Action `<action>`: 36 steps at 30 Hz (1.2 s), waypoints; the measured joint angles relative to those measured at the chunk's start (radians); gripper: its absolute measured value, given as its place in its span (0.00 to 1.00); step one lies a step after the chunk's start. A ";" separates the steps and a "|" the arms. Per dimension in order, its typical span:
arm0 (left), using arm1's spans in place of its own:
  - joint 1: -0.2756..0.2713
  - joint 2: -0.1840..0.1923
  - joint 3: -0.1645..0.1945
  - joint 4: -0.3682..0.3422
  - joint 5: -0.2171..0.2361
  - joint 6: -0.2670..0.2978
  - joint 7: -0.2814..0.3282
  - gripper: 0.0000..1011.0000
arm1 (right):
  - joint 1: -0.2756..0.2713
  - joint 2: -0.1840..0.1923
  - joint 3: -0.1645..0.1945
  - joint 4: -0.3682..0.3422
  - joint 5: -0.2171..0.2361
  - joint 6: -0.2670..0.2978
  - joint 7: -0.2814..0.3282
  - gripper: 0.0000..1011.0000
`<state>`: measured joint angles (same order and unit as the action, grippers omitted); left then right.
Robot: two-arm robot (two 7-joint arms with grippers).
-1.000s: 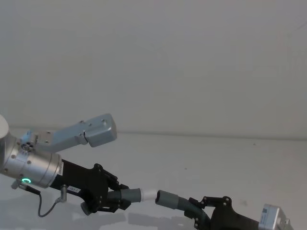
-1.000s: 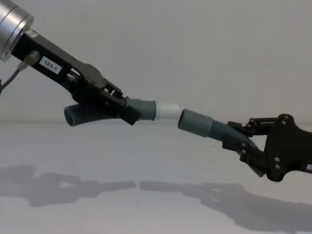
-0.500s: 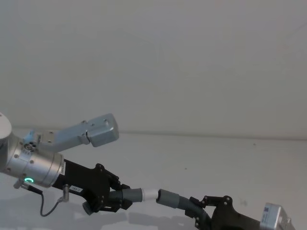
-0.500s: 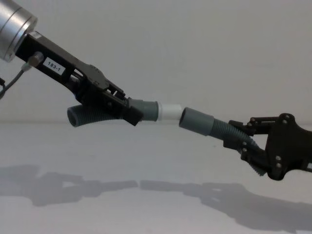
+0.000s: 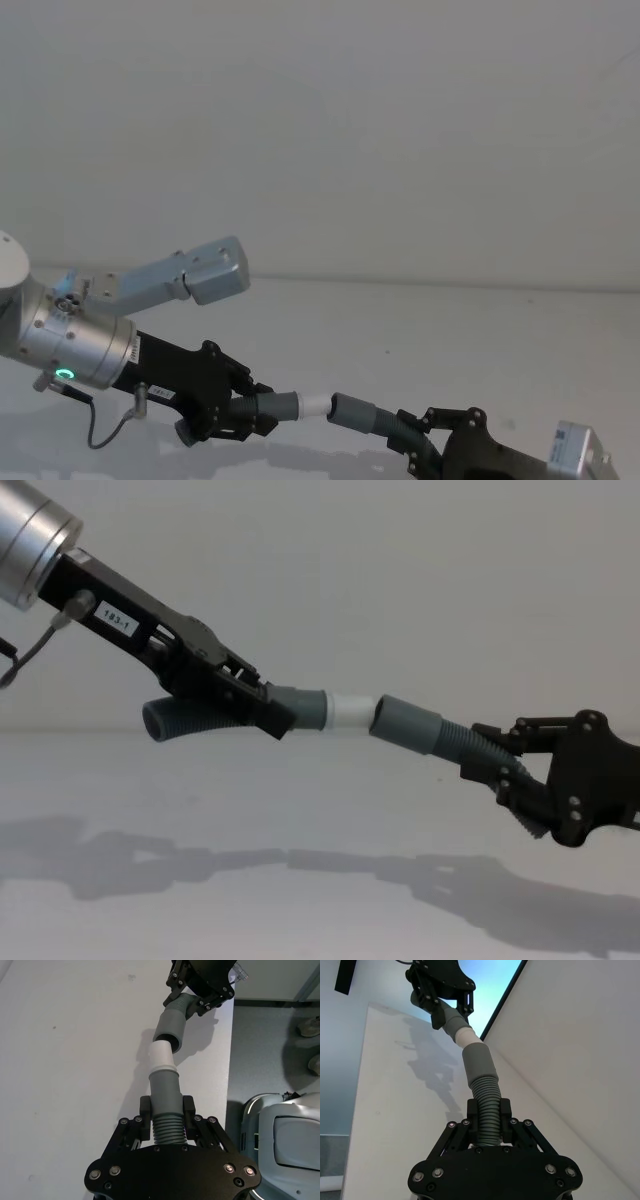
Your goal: Use both hands to pick up one end of the pipe from the table, align the ends, and insert them.
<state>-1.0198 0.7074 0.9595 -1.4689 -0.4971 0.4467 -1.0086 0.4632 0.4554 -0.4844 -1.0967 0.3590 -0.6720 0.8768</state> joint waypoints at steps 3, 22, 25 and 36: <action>-0.002 -0.005 0.002 0.007 0.000 -0.006 -0.004 0.33 | 0.000 0.000 0.000 0.000 0.002 0.002 0.001 0.23; -0.013 -0.026 0.012 0.040 0.001 -0.028 -0.024 0.33 | 0.004 -0.004 0.001 0.001 0.006 0.007 0.004 0.23; -0.015 -0.027 0.014 0.041 0.001 -0.028 -0.027 0.33 | 0.005 -0.004 0.000 0.002 0.007 0.006 0.004 0.23; -0.020 -0.028 0.018 0.042 0.000 -0.021 -0.027 0.33 | 0.007 -0.006 0.000 0.005 0.010 -0.009 0.011 0.23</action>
<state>-1.0401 0.6794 0.9775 -1.4265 -0.4971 0.4257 -1.0354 0.4705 0.4499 -0.4843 -1.0918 0.3692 -0.6807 0.8878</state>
